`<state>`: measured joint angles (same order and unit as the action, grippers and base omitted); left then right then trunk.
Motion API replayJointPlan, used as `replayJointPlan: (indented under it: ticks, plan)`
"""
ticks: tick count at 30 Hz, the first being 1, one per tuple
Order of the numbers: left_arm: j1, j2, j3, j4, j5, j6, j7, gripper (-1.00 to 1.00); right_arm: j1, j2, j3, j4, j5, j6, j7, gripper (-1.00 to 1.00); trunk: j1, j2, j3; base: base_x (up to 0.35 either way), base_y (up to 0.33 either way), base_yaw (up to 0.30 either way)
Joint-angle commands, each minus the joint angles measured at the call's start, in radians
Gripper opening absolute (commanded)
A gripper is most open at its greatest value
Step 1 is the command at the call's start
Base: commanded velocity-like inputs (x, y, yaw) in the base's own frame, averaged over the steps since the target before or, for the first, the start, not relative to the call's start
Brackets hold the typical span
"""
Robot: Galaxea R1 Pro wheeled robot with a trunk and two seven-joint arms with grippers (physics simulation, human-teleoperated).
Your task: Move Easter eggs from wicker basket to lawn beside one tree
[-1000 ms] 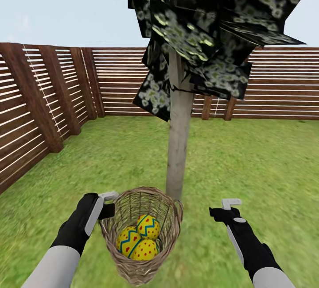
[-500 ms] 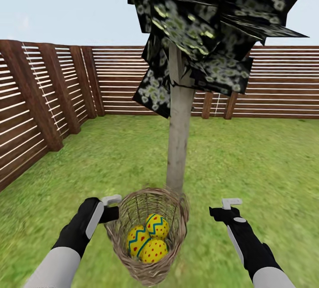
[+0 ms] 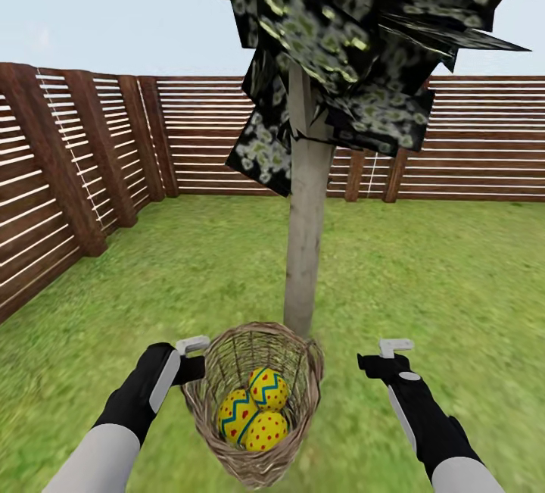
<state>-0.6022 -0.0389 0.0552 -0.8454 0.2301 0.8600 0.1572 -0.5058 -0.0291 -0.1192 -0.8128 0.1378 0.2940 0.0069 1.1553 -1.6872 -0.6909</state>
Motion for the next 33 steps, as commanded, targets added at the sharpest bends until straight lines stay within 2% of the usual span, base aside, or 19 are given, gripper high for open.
replayJointPlan:
  ticks: [1,8,10,12,30,33]
  plan:
    - [-0.001,-0.001,0.002,-0.001,0.024,0.002,0.007,-1.00,0.000,0.000,0.000,-0.001,0.009,0.006,0.001,1.00,0.004,-0.008,-0.004,0.000,0.000,0.000]
    - [-0.001,-0.002,0.001,0.018,0.025,0.000,0.007,-1.00,0.000,0.000,0.000,0.000,0.009,0.007,0.001,1.00,0.031,-0.057,-0.026,0.000,0.000,0.000]
    - [-0.001,-0.003,0.001,0.022,0.026,-0.039,0.007,-1.00,0.000,0.000,0.000,0.000,0.009,0.008,0.001,1.00,0.038,-0.071,-0.032,0.000,0.000,0.000]
    - [-0.001,-0.003,0.002,0.023,0.026,-0.049,0.007,-1.00,0.000,0.000,0.001,0.001,0.009,0.008,0.001,1.00,0.046,-0.085,-0.039,0.000,0.000,0.000]
    - [-0.001,-0.003,0.000,0.050,0.026,-0.053,0.007,-1.00,0.000,0.001,0.000,0.000,0.009,0.010,0.002,1.00,0.115,-0.211,-0.095,0.000,0.000,0.000]
    - [-0.001,-0.013,0.000,0.051,0.026,-0.053,0.007,-1.00,0.000,0.000,0.000,0.000,0.008,0.011,0.002,1.00,0.127,-0.232,-0.104,0.000,0.000,0.000]
